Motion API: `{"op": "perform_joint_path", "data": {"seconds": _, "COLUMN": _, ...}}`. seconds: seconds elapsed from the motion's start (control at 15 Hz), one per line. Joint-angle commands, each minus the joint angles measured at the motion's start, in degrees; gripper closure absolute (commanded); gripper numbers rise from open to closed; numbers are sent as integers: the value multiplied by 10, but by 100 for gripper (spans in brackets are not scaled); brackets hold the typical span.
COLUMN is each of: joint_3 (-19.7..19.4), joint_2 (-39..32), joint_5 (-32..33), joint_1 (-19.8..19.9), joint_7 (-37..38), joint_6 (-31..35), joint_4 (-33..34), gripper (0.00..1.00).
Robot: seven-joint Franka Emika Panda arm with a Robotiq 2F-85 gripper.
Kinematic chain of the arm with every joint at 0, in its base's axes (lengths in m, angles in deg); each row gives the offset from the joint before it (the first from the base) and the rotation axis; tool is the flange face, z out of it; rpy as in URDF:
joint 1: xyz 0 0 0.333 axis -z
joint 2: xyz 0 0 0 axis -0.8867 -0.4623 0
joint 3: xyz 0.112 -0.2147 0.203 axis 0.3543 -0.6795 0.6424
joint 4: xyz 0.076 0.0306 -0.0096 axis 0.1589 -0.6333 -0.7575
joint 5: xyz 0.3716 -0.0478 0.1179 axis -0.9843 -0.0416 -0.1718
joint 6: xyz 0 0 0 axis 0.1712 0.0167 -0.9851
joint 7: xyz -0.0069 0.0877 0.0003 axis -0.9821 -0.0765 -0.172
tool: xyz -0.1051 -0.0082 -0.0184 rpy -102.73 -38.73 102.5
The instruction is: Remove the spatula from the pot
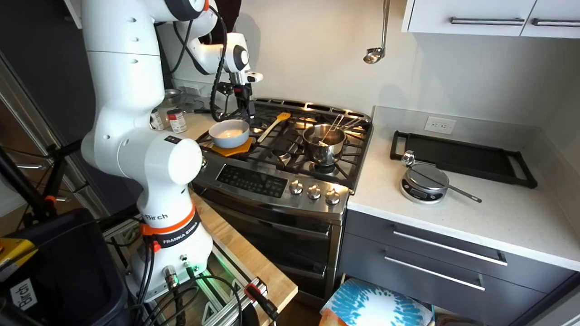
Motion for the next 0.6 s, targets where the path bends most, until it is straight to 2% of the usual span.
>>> {"op": "perform_joint_path", "data": {"seconds": 0.0, "joint_3": 22, "joint_2": 15, "joint_5": 11, "joint_1": 20, "joint_7": 17, "joint_6": -2, "joint_4": -17, "gripper": 0}}
{"op": "perform_joint_path", "data": {"seconds": 0.2, "joint_3": 22, "joint_2": 33, "joint_5": 7, "joint_1": 31, "joint_7": 12, "joint_6": -9, "joint_4": -34, "gripper": 0}}
{"op": "perform_joint_path", "data": {"seconds": 0.27, "joint_3": 23, "joint_2": 39, "joint_5": 5, "joint_1": 41, "joint_7": -10, "joint_6": -36, "joint_4": -36, "gripper": 0}}
{"op": "perform_joint_path", "data": {"seconds": 0.53, "joint_3": 10, "joint_2": 66, "joint_5": 38, "joint_1": 72, "joint_7": 13, "joint_6": -175, "joint_4": -43, "gripper": 0}}
